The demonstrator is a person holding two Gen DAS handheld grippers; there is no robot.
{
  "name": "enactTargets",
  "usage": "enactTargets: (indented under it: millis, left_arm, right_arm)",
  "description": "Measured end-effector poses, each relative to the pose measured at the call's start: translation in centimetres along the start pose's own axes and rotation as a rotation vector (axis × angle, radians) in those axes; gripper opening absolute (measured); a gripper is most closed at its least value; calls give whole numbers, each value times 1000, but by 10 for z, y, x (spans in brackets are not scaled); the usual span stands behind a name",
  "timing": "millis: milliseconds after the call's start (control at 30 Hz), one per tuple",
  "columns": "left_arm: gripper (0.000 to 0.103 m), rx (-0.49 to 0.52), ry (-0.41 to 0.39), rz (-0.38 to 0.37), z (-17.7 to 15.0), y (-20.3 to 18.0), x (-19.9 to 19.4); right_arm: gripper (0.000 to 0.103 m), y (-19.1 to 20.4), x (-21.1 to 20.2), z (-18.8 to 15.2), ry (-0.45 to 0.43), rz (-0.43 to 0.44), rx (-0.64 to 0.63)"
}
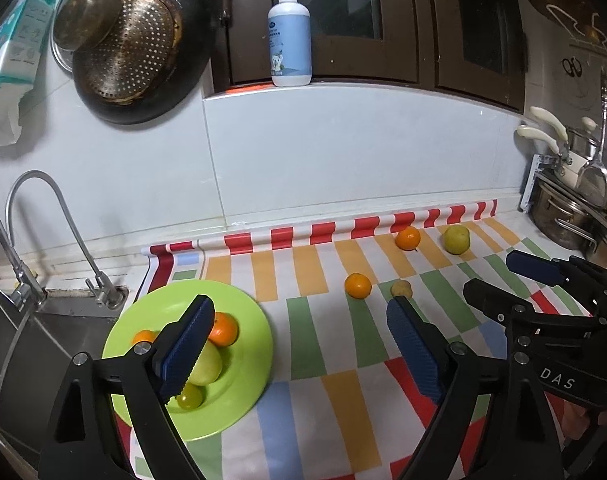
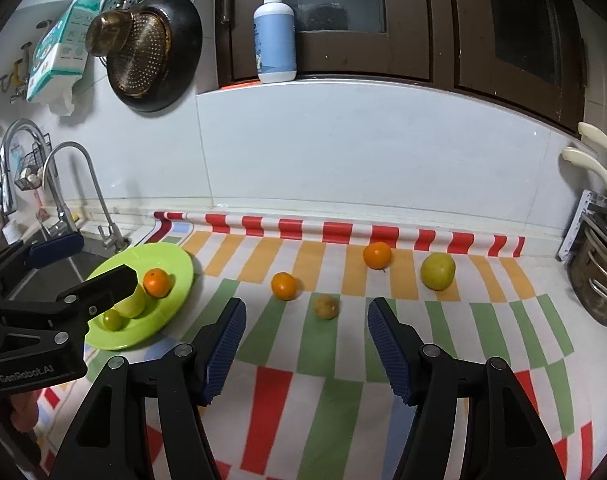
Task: Organize fruits
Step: 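Withdraw both open grippers from the plate toward the remaining fruits, then grasp the brown fruit with the right gripper while the left grasps an orange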
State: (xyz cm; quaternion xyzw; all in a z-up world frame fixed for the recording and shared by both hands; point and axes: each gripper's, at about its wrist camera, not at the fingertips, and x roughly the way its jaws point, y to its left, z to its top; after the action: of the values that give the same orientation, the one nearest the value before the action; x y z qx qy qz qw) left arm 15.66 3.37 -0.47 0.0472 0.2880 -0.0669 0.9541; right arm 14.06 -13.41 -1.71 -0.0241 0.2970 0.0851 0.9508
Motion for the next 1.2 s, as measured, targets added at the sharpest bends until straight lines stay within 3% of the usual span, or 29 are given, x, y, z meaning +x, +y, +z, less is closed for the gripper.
enactTargets:
  millis: [233,667,1067,1200]
  left_arm:
    - [89,3,19,-10,5,-5,31]
    - [86,31,82,-103,5,-17,106]
    - [78,63,178,-116,3,-26,157]
    - [76,70,193,-127,2,-31,166]
  right_arm:
    - [64,-12,28,3,26,23,-3]
    - [63,-24,99,-3,141,62,3]
    - [43,-35,159,-13,261,133,35]
    - [29,-36,166,-16,277,151,31]
